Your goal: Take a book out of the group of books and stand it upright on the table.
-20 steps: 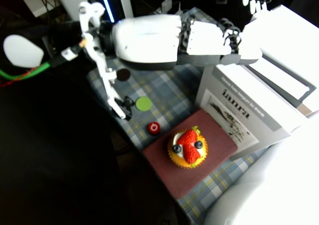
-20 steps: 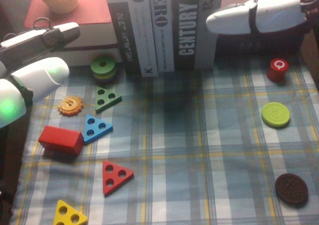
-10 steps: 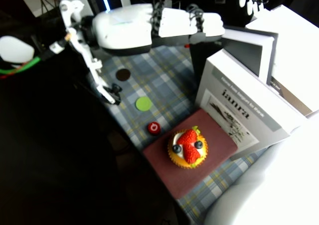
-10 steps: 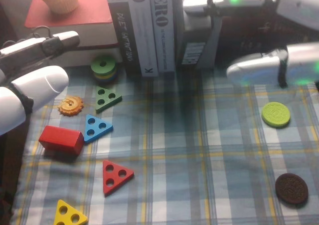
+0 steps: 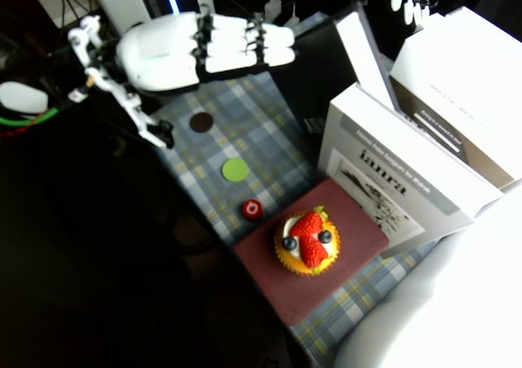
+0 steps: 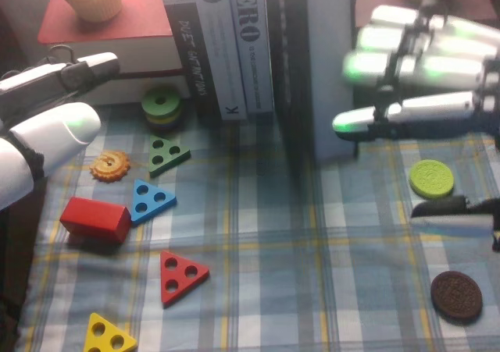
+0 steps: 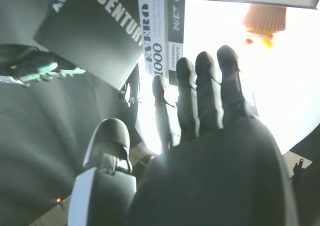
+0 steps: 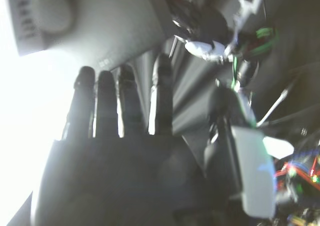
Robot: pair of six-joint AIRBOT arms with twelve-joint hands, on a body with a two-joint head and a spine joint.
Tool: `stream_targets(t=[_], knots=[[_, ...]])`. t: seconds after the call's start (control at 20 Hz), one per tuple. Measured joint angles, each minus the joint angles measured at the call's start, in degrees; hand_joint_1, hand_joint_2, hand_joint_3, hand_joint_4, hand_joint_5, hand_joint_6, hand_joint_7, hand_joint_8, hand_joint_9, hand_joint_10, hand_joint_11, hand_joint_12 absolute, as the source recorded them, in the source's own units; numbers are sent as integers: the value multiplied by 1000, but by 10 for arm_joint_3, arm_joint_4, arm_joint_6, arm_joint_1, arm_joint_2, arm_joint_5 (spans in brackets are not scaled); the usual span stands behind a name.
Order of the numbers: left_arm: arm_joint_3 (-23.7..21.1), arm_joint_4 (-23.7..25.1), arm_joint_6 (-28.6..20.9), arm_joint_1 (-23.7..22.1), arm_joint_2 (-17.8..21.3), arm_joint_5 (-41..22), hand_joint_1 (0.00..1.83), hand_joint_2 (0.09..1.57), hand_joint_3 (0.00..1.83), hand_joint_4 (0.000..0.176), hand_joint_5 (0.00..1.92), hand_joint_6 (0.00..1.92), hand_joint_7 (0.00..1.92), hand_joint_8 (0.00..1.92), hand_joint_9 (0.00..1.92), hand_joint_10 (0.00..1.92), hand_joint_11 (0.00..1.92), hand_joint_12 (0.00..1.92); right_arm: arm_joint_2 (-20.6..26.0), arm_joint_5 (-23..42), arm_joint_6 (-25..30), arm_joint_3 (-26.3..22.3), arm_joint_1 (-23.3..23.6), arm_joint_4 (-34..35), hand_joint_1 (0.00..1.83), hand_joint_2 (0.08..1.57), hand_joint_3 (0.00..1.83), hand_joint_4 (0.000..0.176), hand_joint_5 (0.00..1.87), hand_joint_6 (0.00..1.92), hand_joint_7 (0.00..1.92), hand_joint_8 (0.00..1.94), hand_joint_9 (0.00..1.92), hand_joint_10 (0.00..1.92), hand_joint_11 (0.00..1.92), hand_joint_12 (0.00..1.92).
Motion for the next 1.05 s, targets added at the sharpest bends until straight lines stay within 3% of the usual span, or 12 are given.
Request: stream_targets(t=[0.05,0.2,0.25,0.3,0.4,0.5,0.65,0.7,0.75,0.85,1.0,1.05], knots=[[0,-2,0,0,0,0,94,1303,1,163,393,0,340,1,236,2,2,317,4,7,3,-8,-6,-15,502,1547,20,37,522,2,458,0,431,34,18,909],[-4,-4,-2,8,0,-9,76,1299,0,173,380,0,333,0,232,2,8,329,20,48,10,-23,-8,-47,398,1398,0,0,649,28,499,27,451,151,0,1351],[-4,-7,-2,8,-1,-9,66,1306,2,160,390,4,318,0,222,0,0,324,24,73,10,-23,-8,-49,461,1409,5,0,601,6,727,79,494,900,310,1711],[-4,-7,-2,8,-1,-10,66,1306,2,160,390,4,318,0,222,0,0,324,26,89,9,-22,-8,-45,461,1409,5,0,601,6,727,79,494,900,310,1711],[-4,-9,-2,8,-1,-10,116,1283,0,167,422,2,338,1,225,2,0,312,29,107,-11,-18,-7,-41,518,1371,0,5,513,11,422,12,357,51,28,494],[-4,-9,-2,8,-1,-13,179,1269,0,163,408,2,353,4,241,4,0,312,28,122,-32,-13,-4,-17,326,1257,12,161,330,2,210,3,163,10,0,306],[-1,-9,-20,8,-1,-29,270,1262,0,126,382,1,350,5,241,2,11,279,21,131,-46,1,-4,62,386,1230,0,90,496,2,431,3,314,1,63,160],[4,-6,-33,8,-4,-40,355,1292,4,73,330,0,307,1,224,1,44,286,14,135,-49,9,-6,86,432,1285,1,65,531,1,460,1,393,2,170,143],[8,-6,-46,8,-7,-51,319,1287,0,75,240,0,250,0,188,0,56,226,6,135,-49,15,-8,105,503,1247,2,117,496,0,453,0,417,0,261,97],[23,1,-85,7,-13,-71,276,1192,0,74,146,0,217,0,180,0,65,179,-13,130,-50,29,-8,144,536,1203,7,140,527,3,498,0,449,0,345,91],[47,8,-155,-5,-26,-109,274,1274,0,42,128,0,187,0,238,1,154,111,-26,129,-50,41,-8,177,591,1131,0,141,468,0,521,0,515,2,363,79],[56,14,-178,-11,-30,-127,301,1281,0,71,68,1,197,3,268,7,168,106,-28,132,-50,44,-8,186,567,1179,17,109,402,0,474,0,490,0,360,79]])
